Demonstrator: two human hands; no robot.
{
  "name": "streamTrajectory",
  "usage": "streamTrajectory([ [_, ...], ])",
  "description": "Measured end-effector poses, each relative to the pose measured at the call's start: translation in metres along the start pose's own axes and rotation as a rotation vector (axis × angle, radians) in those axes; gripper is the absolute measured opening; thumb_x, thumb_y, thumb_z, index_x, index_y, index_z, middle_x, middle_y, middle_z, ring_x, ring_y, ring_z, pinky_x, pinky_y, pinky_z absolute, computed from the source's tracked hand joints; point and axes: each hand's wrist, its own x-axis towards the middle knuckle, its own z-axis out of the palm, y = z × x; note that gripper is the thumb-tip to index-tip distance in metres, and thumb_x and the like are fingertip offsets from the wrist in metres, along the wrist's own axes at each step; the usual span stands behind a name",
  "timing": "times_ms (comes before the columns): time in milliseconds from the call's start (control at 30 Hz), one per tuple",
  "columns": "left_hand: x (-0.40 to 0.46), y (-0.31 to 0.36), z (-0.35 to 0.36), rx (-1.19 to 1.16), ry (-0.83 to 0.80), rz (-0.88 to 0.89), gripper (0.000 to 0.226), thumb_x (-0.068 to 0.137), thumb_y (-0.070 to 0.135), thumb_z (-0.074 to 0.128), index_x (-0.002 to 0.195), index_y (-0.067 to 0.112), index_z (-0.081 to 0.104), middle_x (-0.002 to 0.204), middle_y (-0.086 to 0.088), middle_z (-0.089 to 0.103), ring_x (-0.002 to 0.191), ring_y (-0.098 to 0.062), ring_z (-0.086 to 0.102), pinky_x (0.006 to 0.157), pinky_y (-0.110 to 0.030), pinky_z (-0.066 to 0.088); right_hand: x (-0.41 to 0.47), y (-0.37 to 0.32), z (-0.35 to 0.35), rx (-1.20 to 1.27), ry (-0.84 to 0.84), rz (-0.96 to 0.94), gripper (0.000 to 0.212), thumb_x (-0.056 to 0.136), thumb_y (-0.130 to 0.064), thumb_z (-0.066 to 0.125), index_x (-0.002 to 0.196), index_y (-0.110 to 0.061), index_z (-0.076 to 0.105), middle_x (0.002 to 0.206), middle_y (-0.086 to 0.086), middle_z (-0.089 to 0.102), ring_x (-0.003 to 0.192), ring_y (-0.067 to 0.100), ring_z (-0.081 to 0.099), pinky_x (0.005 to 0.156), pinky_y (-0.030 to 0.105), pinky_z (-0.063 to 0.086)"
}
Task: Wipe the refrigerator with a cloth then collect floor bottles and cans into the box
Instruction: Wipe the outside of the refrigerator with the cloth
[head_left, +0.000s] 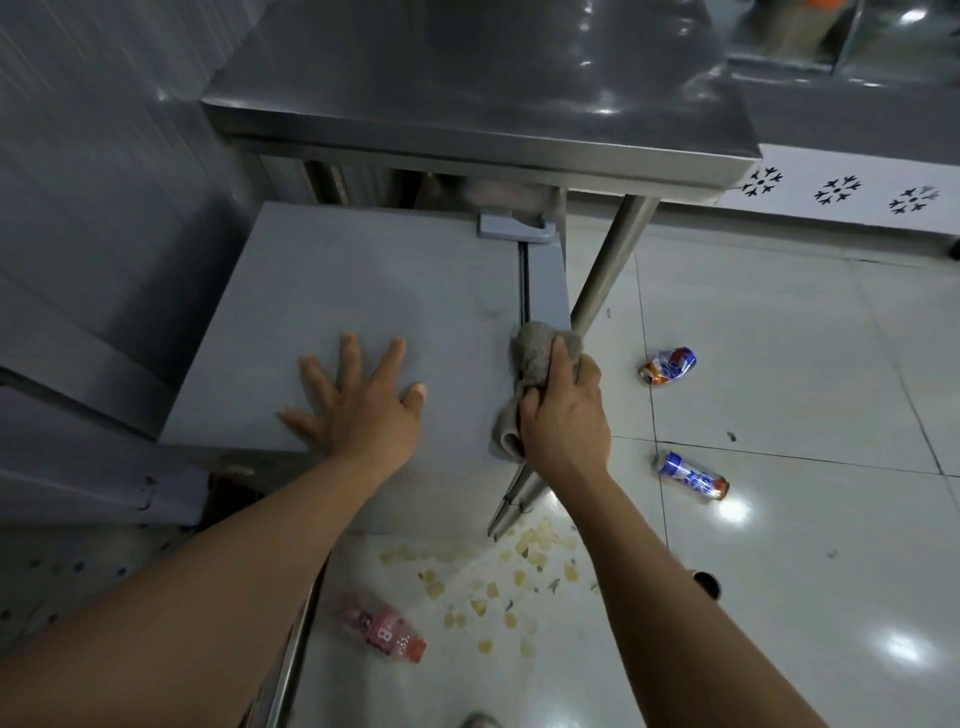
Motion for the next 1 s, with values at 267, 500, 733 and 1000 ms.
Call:
streamTrajectory([
  [267, 0.002, -0.03, -0.014, 0.015, -0.07, 0.204, 0.056, 0.095, 0.039, 0.04, 0.145, 0.042, 0.016, 0.159, 0.009, -0.003, 0.144, -0.033, -0.007, 0.11, -0.062, 0.011, -0.062, 0.009, 0.006, -0.055, 0.085, 0.043, 0.056, 0.095, -0.028, 0.042, 0.147, -0.017, 0.024, 0.135, 0.012, 0.038, 0.094, 0.031, 0.058, 0.066, 0.035, 0.05],
  [500, -0.015, -0.116, -0.017, 0.007, 0.081, 0.369, 0.053, 0.095, 0.031, 0.044, 0.144, 0.033, 0.026, 0.157, 0.007, 0.011, 0.143, -0.025, 0.005, 0.108, -0.059, 0.014, -0.07, -0.022, 0.03, -0.278, 0.184, 0.061, 0.054, 0.098, -0.027, 0.034, 0.149, -0.012, 0.024, 0.158, 0.011, 0.017, 0.147, 0.028, 0.009, 0.12, 0.038, 0.004],
  [733, -0.006, -0.137, -0.02, -0.052, 0.061, 0.452, 0.078, 0.081, 0.002, 0.048, 0.147, 0.031, 0.017, 0.157, 0.015, 0.008, 0.145, -0.012, 0.001, 0.114, -0.048, 0.011, -0.103, -0.112, 0.095, -0.181, 0.141, -0.152, 0.057, 0.093, -0.024, 0.043, 0.146, -0.008, 0.031, 0.156, 0.012, 0.022, 0.147, 0.03, 0.009, 0.119, 0.037, -0.004],
  [1000, -0.01, -0.137, -0.014, -0.029, 0.128, 0.474, 0.088, 0.073, -0.003, 0.057, 0.146, 0.026, 0.016, 0.158, 0.013, 0.006, 0.145, -0.013, 0.0, 0.115, -0.049, 0.008, -0.094, -0.054, 0.059, -0.359, 0.135, -0.325, 0.057, 0.087, -0.022, 0.027, 0.139, -0.006, 0.043, 0.149, 0.013, 0.038, 0.141, 0.03, 0.031, 0.115, 0.044, 0.02],
])
